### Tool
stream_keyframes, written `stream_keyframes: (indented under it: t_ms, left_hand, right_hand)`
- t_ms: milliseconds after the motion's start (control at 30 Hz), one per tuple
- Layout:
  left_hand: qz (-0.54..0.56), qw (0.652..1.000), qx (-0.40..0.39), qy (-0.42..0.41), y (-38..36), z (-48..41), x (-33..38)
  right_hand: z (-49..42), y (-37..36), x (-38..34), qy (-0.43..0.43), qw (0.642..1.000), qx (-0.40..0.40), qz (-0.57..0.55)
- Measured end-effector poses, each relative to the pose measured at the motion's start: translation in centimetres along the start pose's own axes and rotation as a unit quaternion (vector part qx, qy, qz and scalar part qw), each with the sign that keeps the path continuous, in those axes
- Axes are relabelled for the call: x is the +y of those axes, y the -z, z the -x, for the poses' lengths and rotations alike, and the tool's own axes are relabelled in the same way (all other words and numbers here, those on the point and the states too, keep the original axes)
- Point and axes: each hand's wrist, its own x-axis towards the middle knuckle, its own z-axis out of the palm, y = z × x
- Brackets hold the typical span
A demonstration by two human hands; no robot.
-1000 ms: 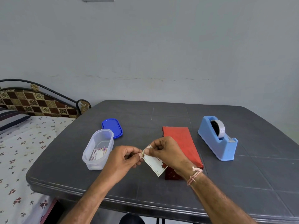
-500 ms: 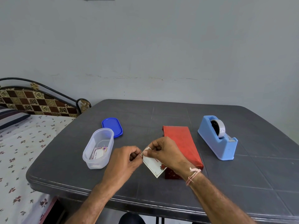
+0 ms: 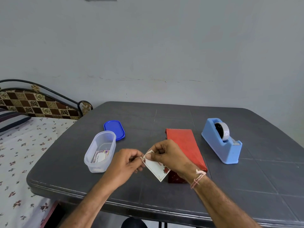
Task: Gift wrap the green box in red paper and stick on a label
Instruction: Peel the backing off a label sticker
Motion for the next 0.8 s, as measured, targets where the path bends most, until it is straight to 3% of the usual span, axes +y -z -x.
stream_keyframes:
  t_ms: [233,367,800]
  left_hand:
    - [0.205,0.974,-0.027,0.097,0.8,-0.1,-0.2]
    - [0.272,0.952,-0.047,0.133,1.1,-0.3,-0.2]
    - [0.255,0.955,-0.066,0.137,0.7,-1.1,-0.9]
  right_hand:
    - [0.5,0.4,-0.6,0.081,0.994,-0.061,-0.039]
    - [0.5,0.1,-0.8,0.124,0.991,-0.042,0.001]
    - [-0.7,-0.1,-1.2,0.210,0.947,-0.020,0.243]
